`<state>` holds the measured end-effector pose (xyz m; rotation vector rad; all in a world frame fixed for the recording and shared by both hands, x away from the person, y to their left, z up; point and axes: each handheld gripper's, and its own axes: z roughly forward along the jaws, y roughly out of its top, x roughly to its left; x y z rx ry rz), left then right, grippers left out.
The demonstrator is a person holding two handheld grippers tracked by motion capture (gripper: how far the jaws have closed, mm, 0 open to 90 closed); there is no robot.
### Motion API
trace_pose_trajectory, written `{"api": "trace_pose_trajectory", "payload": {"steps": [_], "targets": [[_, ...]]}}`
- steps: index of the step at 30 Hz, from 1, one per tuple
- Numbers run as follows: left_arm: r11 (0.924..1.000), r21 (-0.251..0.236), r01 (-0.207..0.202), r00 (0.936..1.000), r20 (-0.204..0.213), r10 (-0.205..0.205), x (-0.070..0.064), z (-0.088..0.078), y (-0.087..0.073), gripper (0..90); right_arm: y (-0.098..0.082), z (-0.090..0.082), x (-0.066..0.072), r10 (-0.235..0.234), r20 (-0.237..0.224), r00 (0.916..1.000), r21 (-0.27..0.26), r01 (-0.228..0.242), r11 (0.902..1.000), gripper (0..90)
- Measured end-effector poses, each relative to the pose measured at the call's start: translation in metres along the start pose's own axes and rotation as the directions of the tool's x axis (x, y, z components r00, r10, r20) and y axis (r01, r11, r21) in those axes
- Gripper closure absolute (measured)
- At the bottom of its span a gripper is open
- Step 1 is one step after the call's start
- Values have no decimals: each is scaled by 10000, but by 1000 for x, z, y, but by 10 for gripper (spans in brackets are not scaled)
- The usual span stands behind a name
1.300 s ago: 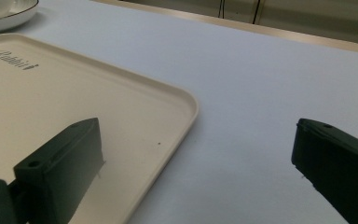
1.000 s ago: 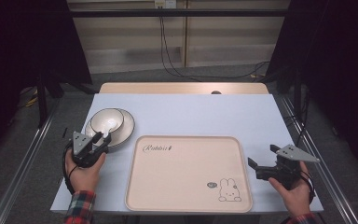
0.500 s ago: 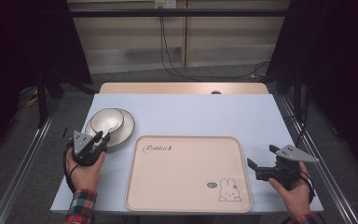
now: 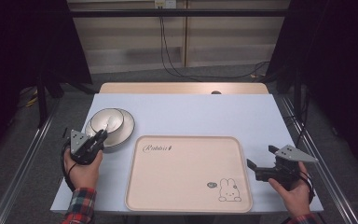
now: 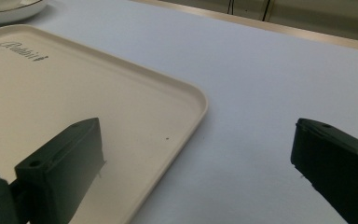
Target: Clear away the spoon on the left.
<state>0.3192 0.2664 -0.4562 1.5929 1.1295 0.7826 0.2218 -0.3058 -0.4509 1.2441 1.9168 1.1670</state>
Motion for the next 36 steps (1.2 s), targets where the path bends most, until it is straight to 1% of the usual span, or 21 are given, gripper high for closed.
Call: {"api": "trace_pose_trajectory", "payload": {"steps": [3,4,5,6,7,10,11,12,13,14,15,17,19,20,23,24,27,31,33,34,36], "targets": [[10000,-16,6,10000,-27,-6,0,1,3,846,0,0,0,0,-26,10000,3,0,10000,19],[10000,-36,44,10000,42,-44,0,2,4,845,0,-1,0,47,-103,9999,14,-47,10000,19],[9999,-77,139,9999,34,-139,1,2,4,846,0,-1,0,40,-85,10000,4,-40,10000,19],[9999,-77,139,9999,34,-139,1,2,4,846,0,-1,0,40,-85,10000,4,-40,10000,19],[9996,-80,254,9997,54,-253,2,2,5,846,0,-1,-1,-6,-89,10000,-21,6,10000,19],[9993,-102,346,9994,70,-346,2,3,8,848,0,-1,-1,23,-32,10000,-42,-23,10000,20],[9991,-101,420,9990,153,-418,3,3,9,849,0,-2,-2,55,-86,9999,-49,-56,10000,20],[9988,-104,476,9988,104,-475,4,4,11,849,0,-2,-2,55,-86,9999,-49,-56,10000,20],[9977,-157,660,9976,199,-657,5,5,14,849,0,-2,-2,55,-102,9999,-50,-56,10000,19],[9977,-157,660,9976,199,-657,5,5,14,849,0,-2,-2,55,-102,9999,-50,-56,10000,19],[9966,-158,807,9967,132,-805,5,7,18,848,0,-2,-1,48,-119,9999,-57,-48,10000,19],[9973,-169,720,9972,197,-717,5,9,23,849,0,-2,-2,52,-151,9999,-79,-54,10000,20],[9970,-160,755,9969,222,-751,5,10,29,849,0,-2,-2,66,-164,9998,-89,-67,9999,20],[9970,-160,755,9969,222,-751,5,10,29,849,0,-2,-2,66,-164,9998,-89,-67,9999,20],[9972,-223,718,9971,264,-712,4,17,39,849,0,-3,-3,74,-96,9999,-132,-75,9999,19],[9972,-223,718,9971,264,-712,4,17,39,849,0,-3,-3,74,-96,9999,-132,-75,9999,19],[9971,-332,687,9974,241,-680,5,24,46,849,0,-4,-4,100,-142,9998,-157,-102,9998,19],[9966,-480,674,9977,133,-668,6,30,51,850,-1,-4,-4,71,-148,9999,-160,-73,9998,19],[9960,-586,675,9977,145,-667,7,34,52,849,-1,-4,-4,66,-137,9999,-164,-68,9998,19],[9965,-671,508,9987,91,-503,7,39,53,849,-1,-4,-5,124,-176,9998,-141,-126,9998,19],[9959,-743,506,9987,62,-503,7,42,54,848,-1,-4,-5,156,-162,9997,-129,-158,9998,18]]}}
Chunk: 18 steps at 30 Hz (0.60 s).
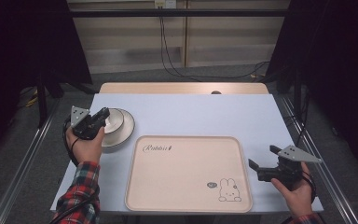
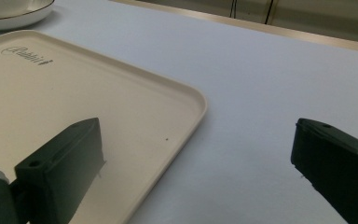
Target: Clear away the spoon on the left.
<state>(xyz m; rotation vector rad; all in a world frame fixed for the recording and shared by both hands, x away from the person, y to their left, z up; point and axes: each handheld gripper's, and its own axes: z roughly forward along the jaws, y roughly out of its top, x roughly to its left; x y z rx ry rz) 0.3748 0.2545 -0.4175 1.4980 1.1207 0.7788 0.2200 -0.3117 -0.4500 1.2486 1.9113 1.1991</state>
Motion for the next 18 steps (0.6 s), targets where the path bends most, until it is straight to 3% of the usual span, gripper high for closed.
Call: {"api": "trace_pose_trajectory", "payload": {"steps": [7,18], "targets": [[9992,-187,-344,9994,-60,343,0,23,0,845,-4,1,-3,64,-26,10000,61,-64,10000,18],[9993,-286,-238,9992,-315,229,6,33,-3,846,-6,-2,-6,177,-59,9998,31,-177,9998,18]]}}
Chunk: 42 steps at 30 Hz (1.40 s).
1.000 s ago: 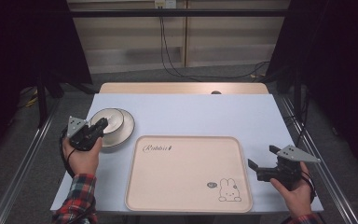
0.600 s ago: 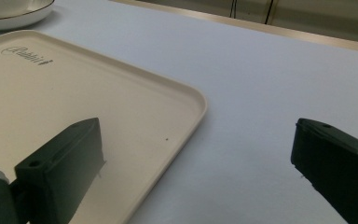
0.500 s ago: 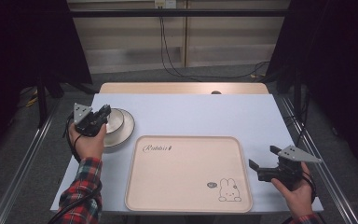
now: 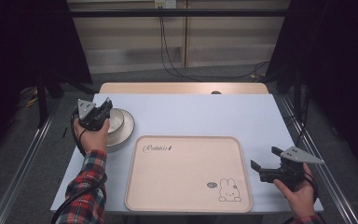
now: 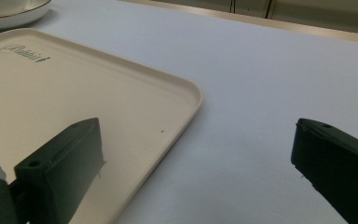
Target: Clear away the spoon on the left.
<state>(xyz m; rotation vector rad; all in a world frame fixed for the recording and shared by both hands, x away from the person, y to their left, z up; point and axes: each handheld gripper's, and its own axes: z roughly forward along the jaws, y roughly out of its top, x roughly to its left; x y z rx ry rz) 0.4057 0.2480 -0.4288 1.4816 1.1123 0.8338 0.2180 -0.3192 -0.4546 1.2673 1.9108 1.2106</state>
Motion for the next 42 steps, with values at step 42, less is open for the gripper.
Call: {"api": "trace_pose_trajectory", "payload": {"steps": [42], "targets": [[9958,-152,903,9886,1223,-878,-7,-32,47,857,0,-1,0,-61,-1,10000,-68,61,10000,18]]}}
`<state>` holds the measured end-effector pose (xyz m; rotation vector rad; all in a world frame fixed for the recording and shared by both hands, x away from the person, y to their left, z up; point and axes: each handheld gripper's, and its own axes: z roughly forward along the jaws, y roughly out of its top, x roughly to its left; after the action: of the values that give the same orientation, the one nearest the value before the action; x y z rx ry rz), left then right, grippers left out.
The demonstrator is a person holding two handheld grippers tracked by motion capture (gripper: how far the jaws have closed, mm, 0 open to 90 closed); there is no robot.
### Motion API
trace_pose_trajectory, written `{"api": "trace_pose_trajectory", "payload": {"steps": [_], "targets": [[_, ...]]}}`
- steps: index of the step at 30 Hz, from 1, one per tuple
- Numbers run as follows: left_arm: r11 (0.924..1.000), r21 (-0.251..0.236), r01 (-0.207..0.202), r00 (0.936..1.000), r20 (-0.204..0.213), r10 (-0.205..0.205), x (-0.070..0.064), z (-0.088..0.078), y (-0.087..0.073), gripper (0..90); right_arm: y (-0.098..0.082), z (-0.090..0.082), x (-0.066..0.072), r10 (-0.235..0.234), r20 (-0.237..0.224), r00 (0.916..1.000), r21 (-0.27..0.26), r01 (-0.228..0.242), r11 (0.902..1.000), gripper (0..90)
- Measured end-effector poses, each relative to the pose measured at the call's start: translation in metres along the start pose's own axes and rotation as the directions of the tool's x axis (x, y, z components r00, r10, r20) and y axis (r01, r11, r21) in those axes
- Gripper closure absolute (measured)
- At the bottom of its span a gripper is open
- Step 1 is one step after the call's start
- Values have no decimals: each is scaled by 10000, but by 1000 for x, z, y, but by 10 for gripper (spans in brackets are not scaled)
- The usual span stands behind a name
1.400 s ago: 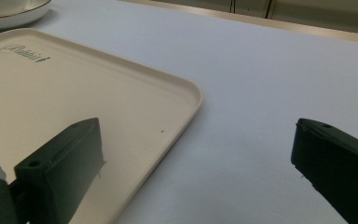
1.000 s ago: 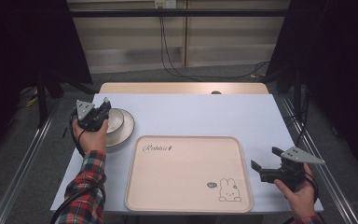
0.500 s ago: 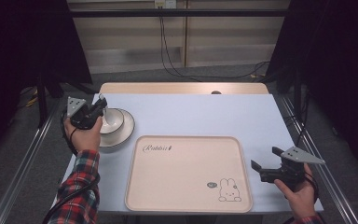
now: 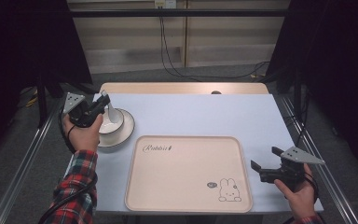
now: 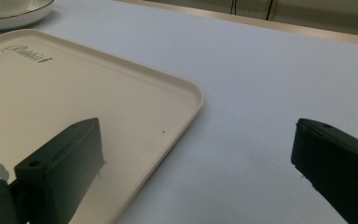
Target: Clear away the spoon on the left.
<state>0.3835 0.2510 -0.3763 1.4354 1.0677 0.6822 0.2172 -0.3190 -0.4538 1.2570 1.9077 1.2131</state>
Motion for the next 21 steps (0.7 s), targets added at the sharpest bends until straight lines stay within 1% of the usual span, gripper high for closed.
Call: {"api": "trace_pose_trajectory", "payload": {"steps": [3,4,5,6,7,8,9,10,11,12,13,14,16,18,21], "targets": [[9999,127,-72,9998,211,70,-5,-1,3,856,0,0,1,23,2,10000,18,-23,10000,18],[9999,127,-72,9998,211,70,-5,-1,3,856,0,0,1,23,2,10000,18,-23,10000,18],[9999,149,-36,9994,355,30,-7,-1,4,856,0,0,1,-21,-23,10000,24,21,10000,18],[9998,170,-35,9993,379,29,-8,-1,4,856,0,0,1,-21,-23,10000,24,21,10000,18],[9998,176,1,9986,532,-10,-12,-1,5,856,0,0,1,-25,-21,10000,41,25,10000,18],[9998,176,1,9986,532,-10,-12,-1,5,857,0,0,1,-25,-21,10000,41,25,10000,18],[9997,235,-63,9979,650,48,-15,-2,5,856,0,0,1,-44,-37,10000,38,44,10000,18],[9997,235,-63,9979,650,48,-15,-2,5,857,0,0,1,-44,-37,10000,38,44,10000,18],[9995,310,-26,9975,707,4,-18,-3,6,857,0,0,1,-51,-48,10000,17,51,10000,18],[9993,384,-31,9965,830,-1,-19,-3,6,857,0,0,1,-41,-54,10000,22,41,10000,18],[9993,384,-31,9965,830,-1,-19,-3,6,857,0,0,1,-41,-54,10000,22,41,10000,18],[9990,444,-17,9951,990,-27,-21,-3,6,857,0,0,1,-32,-29,10000,47,32,10000,18],[9990,457,2,9946,1041,-49,-23,-3,6,857,0,0,1,-44,-69,10000,29,44,10000,18],[9983,575,-69,9918,1275,-5,-27,-4,6,856,0,0,1,-87,-64,9999,30,87,10000,18],[9982,580,-146,9909,1346,67,-31,-4,6,857,0,0,1,-123,-105,9999,61,124,9999,18]]}}
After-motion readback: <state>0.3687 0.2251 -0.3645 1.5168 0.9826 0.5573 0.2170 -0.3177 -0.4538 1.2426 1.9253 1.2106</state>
